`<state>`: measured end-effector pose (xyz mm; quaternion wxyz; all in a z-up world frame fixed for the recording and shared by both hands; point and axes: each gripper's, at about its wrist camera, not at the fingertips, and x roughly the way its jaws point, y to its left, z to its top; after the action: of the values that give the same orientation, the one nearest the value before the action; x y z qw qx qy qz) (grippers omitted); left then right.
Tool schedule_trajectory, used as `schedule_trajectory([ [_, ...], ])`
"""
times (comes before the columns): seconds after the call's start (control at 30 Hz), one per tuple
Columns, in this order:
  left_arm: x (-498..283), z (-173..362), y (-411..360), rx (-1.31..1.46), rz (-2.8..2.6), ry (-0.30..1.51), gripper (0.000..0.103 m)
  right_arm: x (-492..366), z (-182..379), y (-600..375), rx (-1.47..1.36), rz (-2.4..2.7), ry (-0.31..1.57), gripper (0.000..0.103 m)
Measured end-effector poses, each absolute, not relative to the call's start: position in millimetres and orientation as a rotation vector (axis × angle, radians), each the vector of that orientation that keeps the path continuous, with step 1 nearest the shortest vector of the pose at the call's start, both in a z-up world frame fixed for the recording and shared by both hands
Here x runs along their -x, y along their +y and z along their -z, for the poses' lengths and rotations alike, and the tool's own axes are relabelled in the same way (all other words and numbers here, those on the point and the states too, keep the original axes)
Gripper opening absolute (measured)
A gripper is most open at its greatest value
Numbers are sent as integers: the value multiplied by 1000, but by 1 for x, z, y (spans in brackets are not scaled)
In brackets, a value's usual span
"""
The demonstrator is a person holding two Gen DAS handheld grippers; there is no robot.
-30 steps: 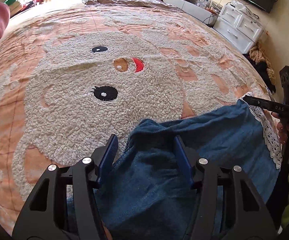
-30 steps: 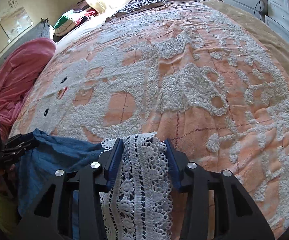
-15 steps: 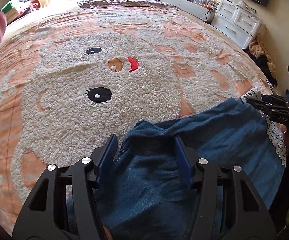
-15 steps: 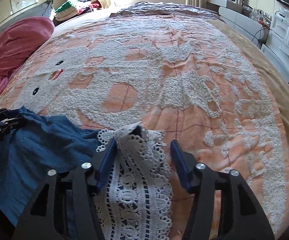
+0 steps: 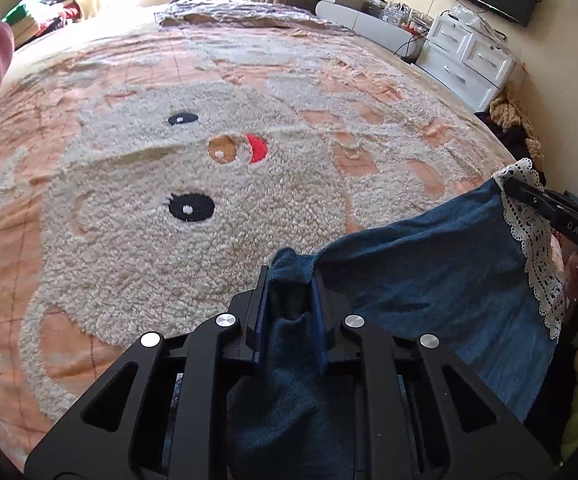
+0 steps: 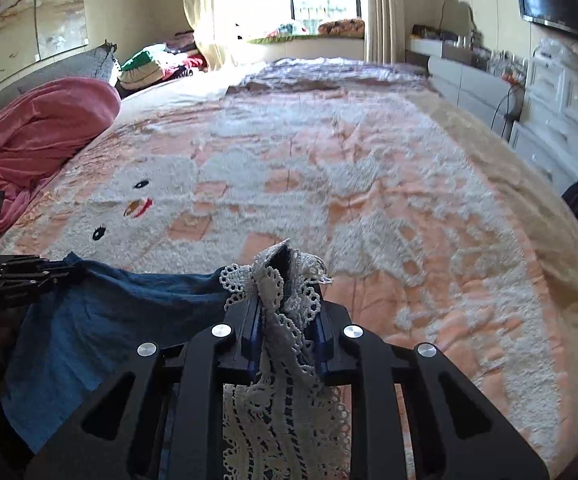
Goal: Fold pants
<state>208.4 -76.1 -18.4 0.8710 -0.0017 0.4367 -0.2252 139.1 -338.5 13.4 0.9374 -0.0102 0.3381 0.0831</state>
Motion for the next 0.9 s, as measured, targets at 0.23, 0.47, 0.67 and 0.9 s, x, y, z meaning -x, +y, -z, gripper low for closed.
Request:
schedule_trajectory([
  [0.23, -214, 23, -92, -91, 426, 877, 10, -181, 5, -339, 93, -107, 793, 20],
  [0.47, -222, 34, -79, -25, 393, 923, 35, -196, 38, -344, 128, -44, 900, 42],
  [0.67, -213, 13, -53, 64, 382, 887, 58, -176, 12, -369, -19, -26, 783, 59],
  [0.9, -180, -23, -15, 131, 329, 844, 72, -132, -17, -391, -205, -83, 667, 71],
])
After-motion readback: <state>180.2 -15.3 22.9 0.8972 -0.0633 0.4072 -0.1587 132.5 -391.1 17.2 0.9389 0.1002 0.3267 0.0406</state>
